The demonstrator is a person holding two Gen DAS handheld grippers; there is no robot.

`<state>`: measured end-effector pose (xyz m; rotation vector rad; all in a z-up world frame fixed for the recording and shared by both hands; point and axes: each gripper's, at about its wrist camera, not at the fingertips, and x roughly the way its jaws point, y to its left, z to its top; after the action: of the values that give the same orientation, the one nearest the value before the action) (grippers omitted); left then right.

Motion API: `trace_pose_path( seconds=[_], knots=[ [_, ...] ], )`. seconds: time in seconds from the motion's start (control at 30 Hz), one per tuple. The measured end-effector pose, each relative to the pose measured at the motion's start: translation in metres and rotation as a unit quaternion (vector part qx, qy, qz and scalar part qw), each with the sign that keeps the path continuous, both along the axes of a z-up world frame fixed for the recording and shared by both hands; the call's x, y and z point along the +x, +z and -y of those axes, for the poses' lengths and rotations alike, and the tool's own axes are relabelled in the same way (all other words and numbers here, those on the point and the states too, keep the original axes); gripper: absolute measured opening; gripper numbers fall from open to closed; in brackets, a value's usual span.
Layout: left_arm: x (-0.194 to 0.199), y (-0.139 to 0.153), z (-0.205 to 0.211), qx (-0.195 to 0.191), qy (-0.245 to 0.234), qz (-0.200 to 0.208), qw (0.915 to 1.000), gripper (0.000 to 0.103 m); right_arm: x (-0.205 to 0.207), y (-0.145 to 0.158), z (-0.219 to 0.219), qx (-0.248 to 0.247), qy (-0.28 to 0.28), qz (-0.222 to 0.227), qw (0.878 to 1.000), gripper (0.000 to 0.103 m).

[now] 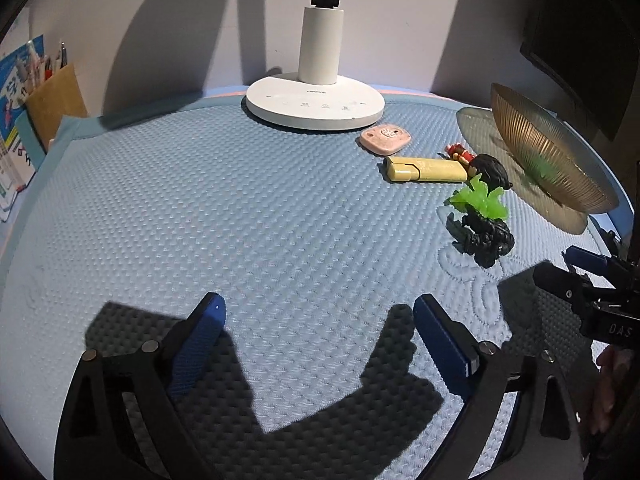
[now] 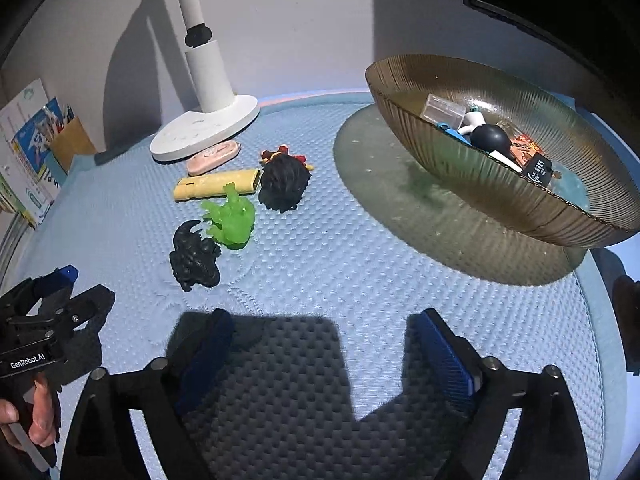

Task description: Organize rigid objects

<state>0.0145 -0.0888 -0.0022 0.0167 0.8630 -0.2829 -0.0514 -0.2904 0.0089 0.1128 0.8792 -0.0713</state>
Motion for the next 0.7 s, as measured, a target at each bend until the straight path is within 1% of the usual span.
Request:
trace_pose_path(
  seconds=[0.2, 0.4, 0.53, 0.7],
  knots=[
    [0.0009, -0.0017, 0.0032, 0.011, -0.003, -0.002, 0.9999, 0.098, 0.0003, -0.0007, 0.0023, 0.014, -0.001, -0.004, 1.0, 0.103],
    [0.0009, -0.0023, 0.0051, 0.018, -0.003, -0.003, 0.9998, 0.099, 0.003, -0.0027, -0.0008, 0.002, 0.003, -0.013, 1.0, 0.103],
    [0.0007, -0.0023, 0.0053, 0.018, -0.003, -0.003, 0.9998, 0.099, 0.0045, -0.0029, 0.0, 0.007, 0.005, -0.018, 1.0, 0.103],
    [0.0002, -0.0018, 0.0055, 0.02, -0.008, -0.002, 0.9998, 0.099, 0.0096, -0.0036, -0.0052, -0.013, 0.009, -0.028, 0.999, 0.103]
  ],
)
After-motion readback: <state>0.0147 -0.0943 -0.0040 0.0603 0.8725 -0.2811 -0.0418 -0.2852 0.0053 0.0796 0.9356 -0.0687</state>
